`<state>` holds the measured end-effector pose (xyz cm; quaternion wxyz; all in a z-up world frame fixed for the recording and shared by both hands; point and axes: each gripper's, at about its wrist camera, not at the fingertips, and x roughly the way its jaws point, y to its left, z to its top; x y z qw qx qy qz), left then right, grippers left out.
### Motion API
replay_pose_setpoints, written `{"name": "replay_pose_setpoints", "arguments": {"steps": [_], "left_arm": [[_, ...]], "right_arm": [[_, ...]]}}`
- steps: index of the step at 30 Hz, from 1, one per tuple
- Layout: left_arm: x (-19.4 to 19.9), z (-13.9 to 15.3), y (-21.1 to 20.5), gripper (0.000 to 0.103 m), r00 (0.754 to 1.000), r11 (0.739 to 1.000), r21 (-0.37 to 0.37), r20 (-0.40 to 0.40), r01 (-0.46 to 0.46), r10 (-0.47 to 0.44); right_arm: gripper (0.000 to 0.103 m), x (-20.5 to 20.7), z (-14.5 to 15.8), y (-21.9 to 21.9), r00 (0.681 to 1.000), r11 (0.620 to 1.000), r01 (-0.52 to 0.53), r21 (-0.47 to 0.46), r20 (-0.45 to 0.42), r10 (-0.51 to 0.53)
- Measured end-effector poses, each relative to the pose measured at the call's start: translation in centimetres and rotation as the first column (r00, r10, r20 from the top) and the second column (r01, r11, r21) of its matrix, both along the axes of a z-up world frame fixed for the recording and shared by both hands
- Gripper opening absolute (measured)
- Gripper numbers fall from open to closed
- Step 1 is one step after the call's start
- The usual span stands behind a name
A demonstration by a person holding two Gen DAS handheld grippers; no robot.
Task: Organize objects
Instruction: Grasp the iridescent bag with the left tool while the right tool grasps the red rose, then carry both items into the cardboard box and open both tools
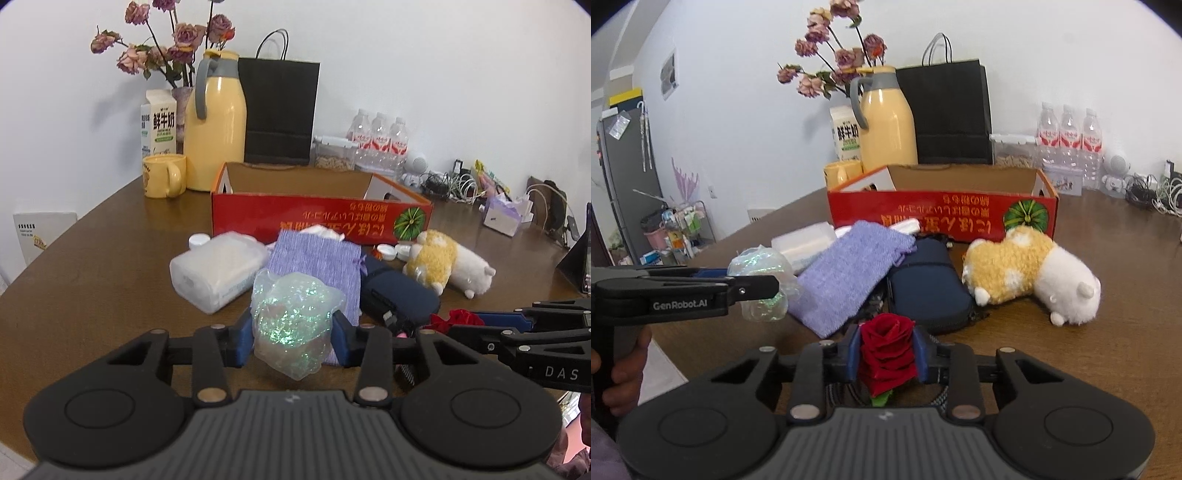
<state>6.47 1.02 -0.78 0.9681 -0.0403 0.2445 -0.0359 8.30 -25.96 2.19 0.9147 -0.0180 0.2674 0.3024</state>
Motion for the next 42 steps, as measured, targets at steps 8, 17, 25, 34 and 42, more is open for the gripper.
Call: {"name": "replay_pose_setpoints", "arguments": {"steps": [8,17,25,34,42], "left_arm": [[2.2,3.5,0.2,0.043,0.994,1.000,-0.002,0.106,0.001,-0.001],[9.4,7.0,-0.4,0.043,0.977,0.999,-0.016,0.206,-0.046,0.048],[17.5,6.6,-0.5,0.043,0.975,0.989,-0.045,0.170,-0.138,0.144],[25.0,4.0,-0.4,0.043,0.967,0.970,-0.017,0.075,-0.243,0.244],[26.9,2.2,-1.1,0.045,0.968,0.968,0.044,0.028,-0.249,0.248]], "right_arm": [[0.026,1.5,3.1,0.0,0.995,0.999,0.002,0.038,0.100,-0.006],[0.026,9.1,6.5,1.5,0.973,0.994,0.062,0.086,0.218,-0.080],[0.026,17.4,6.8,4.1,0.965,0.988,0.129,0.084,0.218,-0.145],[0.026,25.2,4.2,5.7,0.960,0.971,0.234,0.036,0.148,-0.237],[0.027,27.4,1.6,5.9,0.966,0.967,0.254,-0.029,0.062,-0.252]]}}
